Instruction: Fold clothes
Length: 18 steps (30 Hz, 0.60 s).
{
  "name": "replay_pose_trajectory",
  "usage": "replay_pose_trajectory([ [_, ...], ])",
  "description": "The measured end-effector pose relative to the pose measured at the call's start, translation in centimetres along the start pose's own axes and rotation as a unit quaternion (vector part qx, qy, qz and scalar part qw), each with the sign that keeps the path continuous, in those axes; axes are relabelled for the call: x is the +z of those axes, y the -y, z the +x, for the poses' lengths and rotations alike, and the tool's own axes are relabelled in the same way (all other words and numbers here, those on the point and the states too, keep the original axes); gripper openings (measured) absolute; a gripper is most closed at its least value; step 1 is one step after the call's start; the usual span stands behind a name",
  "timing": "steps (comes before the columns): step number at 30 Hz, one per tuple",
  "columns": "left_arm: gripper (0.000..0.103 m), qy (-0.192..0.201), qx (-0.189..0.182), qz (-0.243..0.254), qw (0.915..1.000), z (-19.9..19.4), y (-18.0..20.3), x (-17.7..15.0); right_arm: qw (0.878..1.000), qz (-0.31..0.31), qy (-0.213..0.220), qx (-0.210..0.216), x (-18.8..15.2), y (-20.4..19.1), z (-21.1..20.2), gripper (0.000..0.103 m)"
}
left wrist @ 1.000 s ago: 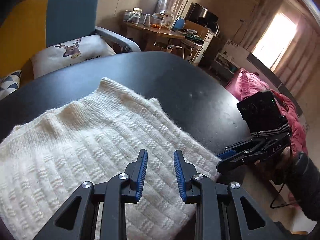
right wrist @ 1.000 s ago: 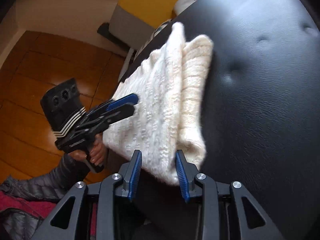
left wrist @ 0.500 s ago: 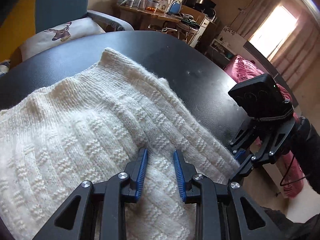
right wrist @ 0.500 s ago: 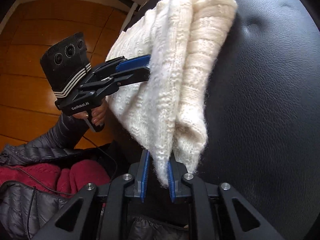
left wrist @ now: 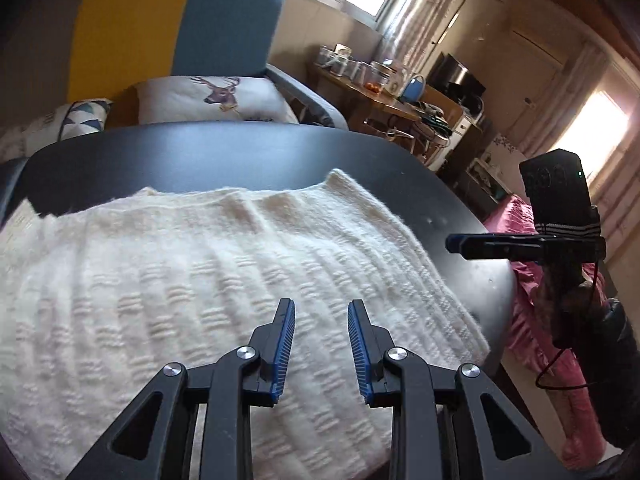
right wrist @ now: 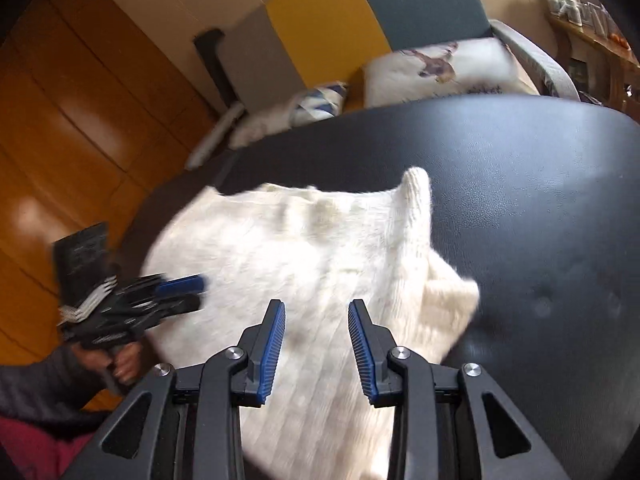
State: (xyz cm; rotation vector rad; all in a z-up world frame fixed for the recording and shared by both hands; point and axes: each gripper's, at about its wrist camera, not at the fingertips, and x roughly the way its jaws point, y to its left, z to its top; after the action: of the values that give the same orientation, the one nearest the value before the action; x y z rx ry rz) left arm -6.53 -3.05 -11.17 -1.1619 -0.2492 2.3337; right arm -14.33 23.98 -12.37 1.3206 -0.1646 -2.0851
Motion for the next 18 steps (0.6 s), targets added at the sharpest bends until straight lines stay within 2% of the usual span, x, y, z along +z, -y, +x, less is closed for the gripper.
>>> replay_pose_trajectory([
  [3, 0.029, 0.003, -0.004, -0.024, 0.9997, -0.2, -1.2, -0.7, 0.995, 0.027, -0.052, -0.08, 0.2, 3.1, 3.2, 0.029],
  [4, 0.029, 0.005, -0.006, -0.032, 0.9995, -0.2, -1.5, -0.9, 0.996, 0.039, -0.034, -0.067, -0.2, 3.7, 2.9, 0.029],
  [6, 0.029, 0.007, -0.01, -0.048, 0.9988, -0.3, -2.2, -1.4, 0.996, 0.058, -0.027, -0.06, -0.2, 4.5, 2.1, 0.028],
  [11, 0.03, 0.013, -0.02, -0.088, 0.9958, -0.5, -3.9, -2.5, 0.995, 0.053, -0.007, -0.089, -0.2, 3.3, 0.9, 0.03],
  [13, 0.031, 0.04, -0.02, -0.106, 0.9933, -2.8, -4.8, -2.8, 0.994, 0.044, 0.021, -0.096, -0.1, 2.0, -0.2, 0.031],
  [15, 0.033, 0.077, -0.015, -0.13, 0.9884, -6.4, -6.5, -3.7, 0.996, 0.022, 0.06, -0.069, 0.0, -0.1, -1.4, 0.031],
  [16, 0.034, 0.094, 0.0, -0.14, 0.9857, -8.2, -7.5, -4.3, 0.996, 0.014, 0.069, -0.049, 0.2, -1.4, -1.5, 0.032],
  [18, 0.04, 0.128, 0.034, -0.158, 0.9785, -12.0, -9.6, -5.5, 0.998, -0.006, 0.061, -0.023, 0.5, -4.2, 0.0, 0.033],
])
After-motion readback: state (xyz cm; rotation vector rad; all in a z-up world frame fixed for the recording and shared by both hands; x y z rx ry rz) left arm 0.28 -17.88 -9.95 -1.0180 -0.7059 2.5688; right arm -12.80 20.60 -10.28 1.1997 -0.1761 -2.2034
